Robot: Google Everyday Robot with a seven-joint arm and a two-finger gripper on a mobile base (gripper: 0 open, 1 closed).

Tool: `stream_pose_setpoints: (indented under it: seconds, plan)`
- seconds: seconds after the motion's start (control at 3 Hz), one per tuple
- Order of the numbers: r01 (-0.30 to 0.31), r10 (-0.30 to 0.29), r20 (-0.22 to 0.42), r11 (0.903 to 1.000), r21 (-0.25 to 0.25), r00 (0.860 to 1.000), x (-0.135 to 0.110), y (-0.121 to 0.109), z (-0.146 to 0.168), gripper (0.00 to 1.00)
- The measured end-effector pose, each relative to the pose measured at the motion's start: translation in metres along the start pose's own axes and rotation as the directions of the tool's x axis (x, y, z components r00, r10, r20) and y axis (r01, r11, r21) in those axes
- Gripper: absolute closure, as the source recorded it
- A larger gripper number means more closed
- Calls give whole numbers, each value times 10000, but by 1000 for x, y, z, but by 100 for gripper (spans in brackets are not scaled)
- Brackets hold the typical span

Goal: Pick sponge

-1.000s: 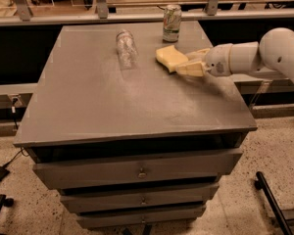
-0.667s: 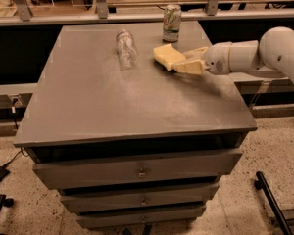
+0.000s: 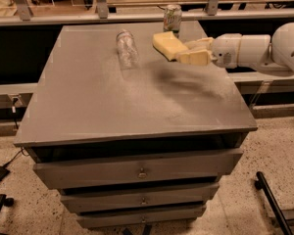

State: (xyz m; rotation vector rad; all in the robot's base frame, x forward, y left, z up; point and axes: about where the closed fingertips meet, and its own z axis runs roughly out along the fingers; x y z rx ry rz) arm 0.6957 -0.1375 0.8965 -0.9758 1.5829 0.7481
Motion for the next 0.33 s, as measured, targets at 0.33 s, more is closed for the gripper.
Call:
stream_pose_setpoints:
  seconds: [0.33]
  plan:
    - [18, -18, 90, 10000, -41, 10000, -4, 1, -1, 100]
